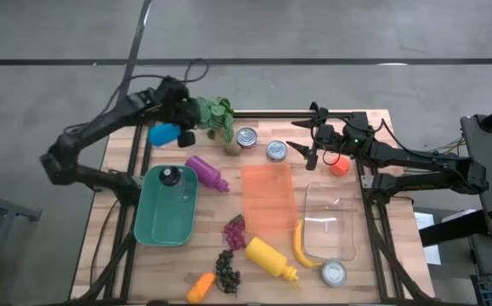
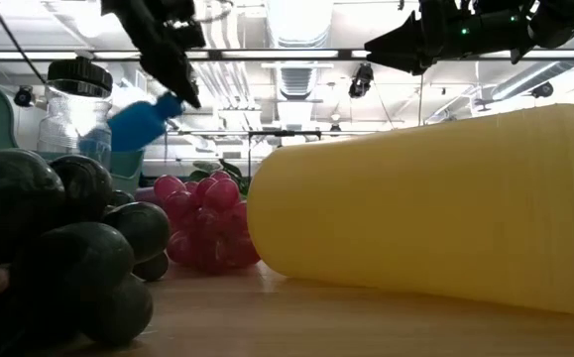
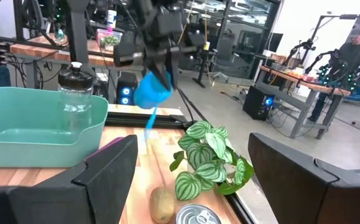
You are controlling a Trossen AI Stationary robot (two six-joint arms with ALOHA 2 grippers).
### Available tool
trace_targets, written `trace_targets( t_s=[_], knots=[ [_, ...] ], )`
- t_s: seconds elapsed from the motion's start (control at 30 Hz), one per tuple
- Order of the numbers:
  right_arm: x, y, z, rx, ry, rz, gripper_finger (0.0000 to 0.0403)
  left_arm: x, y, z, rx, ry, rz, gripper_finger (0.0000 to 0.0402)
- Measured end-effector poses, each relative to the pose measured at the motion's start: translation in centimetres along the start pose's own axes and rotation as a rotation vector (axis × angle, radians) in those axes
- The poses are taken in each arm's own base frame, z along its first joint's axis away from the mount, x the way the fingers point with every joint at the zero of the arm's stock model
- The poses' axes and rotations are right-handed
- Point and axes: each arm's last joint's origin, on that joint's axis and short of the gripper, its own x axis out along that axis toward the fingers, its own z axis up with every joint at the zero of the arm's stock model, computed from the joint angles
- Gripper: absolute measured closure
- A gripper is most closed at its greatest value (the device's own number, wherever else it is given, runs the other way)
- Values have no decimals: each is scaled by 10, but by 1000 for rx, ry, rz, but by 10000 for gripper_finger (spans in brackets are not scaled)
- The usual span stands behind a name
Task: Pick & Place Food Item
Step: Put the blue water bottle into the green bin
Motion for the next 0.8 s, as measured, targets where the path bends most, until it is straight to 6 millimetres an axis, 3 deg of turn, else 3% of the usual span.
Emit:
trace_targets(
  t_s=[0.43, 0.8],
  knots=[
    [0, 0, 0, 0, 0, 0, 97, -97, -13, -4, -119, -269, 165, 361],
    [0, 0, 0, 0, 0, 0, 97, -174, -25, -6, -238, -551, 170, 361]
  ],
)
